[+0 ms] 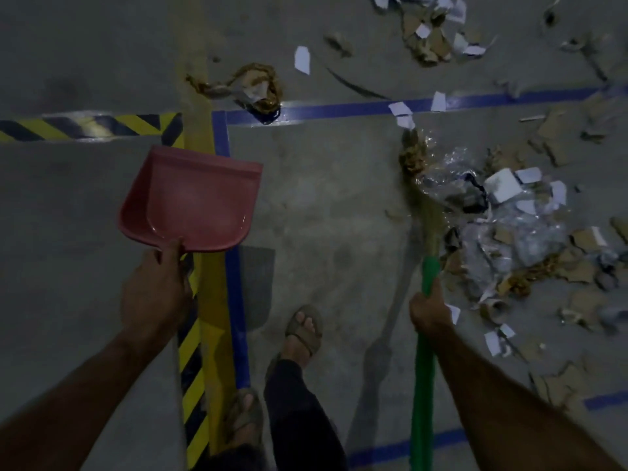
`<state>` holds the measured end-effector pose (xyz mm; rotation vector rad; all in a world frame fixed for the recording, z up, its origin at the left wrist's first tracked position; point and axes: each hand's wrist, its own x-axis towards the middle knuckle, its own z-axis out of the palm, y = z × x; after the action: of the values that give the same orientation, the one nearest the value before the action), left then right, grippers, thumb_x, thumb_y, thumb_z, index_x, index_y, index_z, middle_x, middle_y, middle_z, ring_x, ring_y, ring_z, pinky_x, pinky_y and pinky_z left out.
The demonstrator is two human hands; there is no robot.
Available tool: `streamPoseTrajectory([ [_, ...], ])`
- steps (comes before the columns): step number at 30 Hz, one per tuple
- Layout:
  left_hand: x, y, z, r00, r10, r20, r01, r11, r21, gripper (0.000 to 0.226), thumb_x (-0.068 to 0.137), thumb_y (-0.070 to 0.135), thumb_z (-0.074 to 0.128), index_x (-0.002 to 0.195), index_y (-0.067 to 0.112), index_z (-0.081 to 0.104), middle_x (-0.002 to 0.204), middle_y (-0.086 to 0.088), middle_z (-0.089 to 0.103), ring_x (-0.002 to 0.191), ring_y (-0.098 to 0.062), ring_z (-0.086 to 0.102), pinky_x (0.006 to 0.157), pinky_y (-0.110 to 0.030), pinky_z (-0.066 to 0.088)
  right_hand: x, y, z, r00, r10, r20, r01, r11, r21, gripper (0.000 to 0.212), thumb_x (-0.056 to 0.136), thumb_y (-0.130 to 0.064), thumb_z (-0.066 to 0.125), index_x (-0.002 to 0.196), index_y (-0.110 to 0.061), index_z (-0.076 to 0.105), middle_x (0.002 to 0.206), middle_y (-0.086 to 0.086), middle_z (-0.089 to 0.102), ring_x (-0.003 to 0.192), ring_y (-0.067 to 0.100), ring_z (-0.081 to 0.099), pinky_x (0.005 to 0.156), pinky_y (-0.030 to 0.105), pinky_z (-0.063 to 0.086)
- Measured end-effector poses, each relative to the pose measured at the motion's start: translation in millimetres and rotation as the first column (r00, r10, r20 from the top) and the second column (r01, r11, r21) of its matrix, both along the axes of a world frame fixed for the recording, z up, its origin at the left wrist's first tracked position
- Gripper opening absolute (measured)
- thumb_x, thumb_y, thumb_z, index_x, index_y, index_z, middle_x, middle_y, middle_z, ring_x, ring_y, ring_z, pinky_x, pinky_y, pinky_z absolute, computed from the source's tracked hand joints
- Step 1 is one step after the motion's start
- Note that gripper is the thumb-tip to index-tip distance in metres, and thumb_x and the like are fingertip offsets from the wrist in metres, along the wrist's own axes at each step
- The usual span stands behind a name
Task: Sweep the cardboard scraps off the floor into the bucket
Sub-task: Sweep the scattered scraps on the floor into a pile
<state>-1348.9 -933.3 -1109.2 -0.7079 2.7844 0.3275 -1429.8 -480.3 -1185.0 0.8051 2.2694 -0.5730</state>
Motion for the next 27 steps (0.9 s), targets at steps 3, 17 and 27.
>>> streamPoseTrajectory([
  [3,-30,8,4,0.997,-0.071,-0.001,0.071,0.997,0.005,0.036,0.095,0.010,0.054,0.130,0.014,0.045,0.096,-0.024,0.052,0.077,-0.043,0.055,0.058,-0.047,0.045,-7,30,26,0.993,0.028,-0.111,-0.015,0.993,0.114,0.070,0.101,-0.031,0.045,0.159,-0.028,0.006,0.080,0.019,0.063,0.065,0.037,0.062,0.062,0.050,0.057],
  [17,-98,-68,52,0.967,-0.252,-0.025,0.250,0.965,-0.079,0.037,0.093,0.011,0.060,0.128,0.008,0.049,0.085,-0.025,0.053,0.072,-0.046,0.054,0.055,-0.047,0.037,59,-40,110,0.982,0.070,-0.177,-0.047,0.990,0.131,0.065,0.103,-0.035,0.043,0.157,-0.037,0.008,0.068,0.005,0.059,0.058,0.020,0.058,0.052,0.030,0.042],
  [27,-117,-149,49,0.960,-0.280,-0.010,0.279,0.958,-0.069,0.036,0.094,0.012,0.059,0.128,0.013,0.048,0.089,-0.027,0.055,0.077,-0.048,0.056,0.059,-0.051,0.045,48,-73,86,0.970,0.154,0.187,-0.184,0.971,0.156,0.064,0.102,-0.032,0.039,0.158,-0.032,0.007,0.079,0.002,0.061,0.068,0.016,0.062,0.065,0.036,0.056],
])
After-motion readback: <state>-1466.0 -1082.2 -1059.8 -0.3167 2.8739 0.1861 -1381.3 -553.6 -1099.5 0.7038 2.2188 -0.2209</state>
